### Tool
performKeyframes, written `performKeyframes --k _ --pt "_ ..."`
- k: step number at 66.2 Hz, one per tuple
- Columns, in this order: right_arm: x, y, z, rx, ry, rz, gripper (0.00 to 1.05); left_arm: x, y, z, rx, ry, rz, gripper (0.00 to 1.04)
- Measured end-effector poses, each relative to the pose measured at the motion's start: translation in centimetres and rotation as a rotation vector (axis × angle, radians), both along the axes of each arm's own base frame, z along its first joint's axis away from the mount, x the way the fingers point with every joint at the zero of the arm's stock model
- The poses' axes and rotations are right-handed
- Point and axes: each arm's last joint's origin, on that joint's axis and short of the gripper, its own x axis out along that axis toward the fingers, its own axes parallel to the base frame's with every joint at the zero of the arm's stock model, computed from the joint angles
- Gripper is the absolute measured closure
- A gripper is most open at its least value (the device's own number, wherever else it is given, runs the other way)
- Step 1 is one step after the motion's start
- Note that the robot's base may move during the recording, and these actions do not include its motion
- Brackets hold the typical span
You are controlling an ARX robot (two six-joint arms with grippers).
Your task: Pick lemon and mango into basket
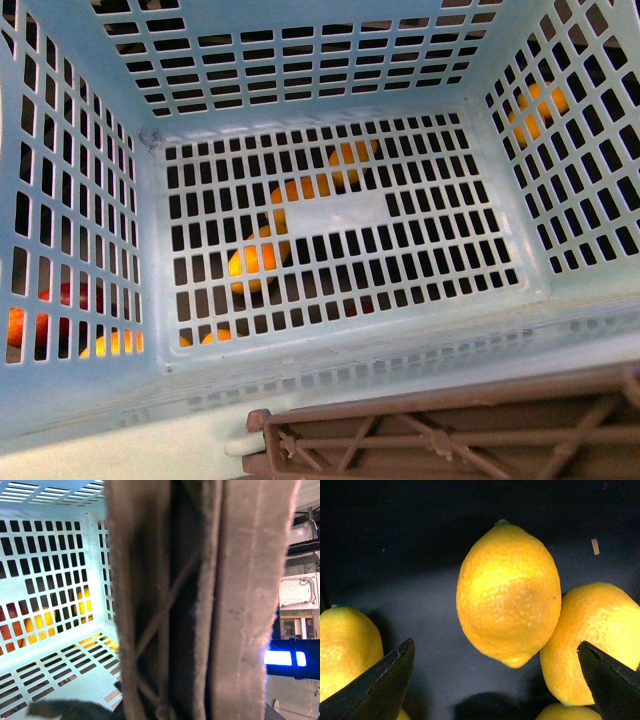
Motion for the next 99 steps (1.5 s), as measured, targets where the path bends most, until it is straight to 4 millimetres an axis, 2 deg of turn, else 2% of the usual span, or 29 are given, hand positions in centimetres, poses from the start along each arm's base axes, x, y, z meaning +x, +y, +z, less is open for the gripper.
performKeyframes --k 24,47,83,86,99 --pt "2.2 -0.4 -0.9 0.011 0.020 -0.018 0.09 0.0 0.0 0.0 0.000 0.000 0.000 0.90" --pt "2.2 -0.8 -2.4 0.014 0.067 -0.042 0.09 0.0 0.0 0.0 0.000 0.000 0.000 0.90" --pt "3.0 -1.4 -3.4 0.033 0.074 -0.084 0.09 0.0 0.0 0.0 0.000 0.000 0.000 0.90" --pt "3.1 -1.5 -3.4 0.036 0.073 -0.089 0.12 0.0 0.0 0.0 0.000 0.000 0.000 0.90" --pt "3.3 -1.6 -3.5 0.040 0.073 -0.098 0.35 0.0 0.0 0.0 0.000 0.000 0.000 0.90"
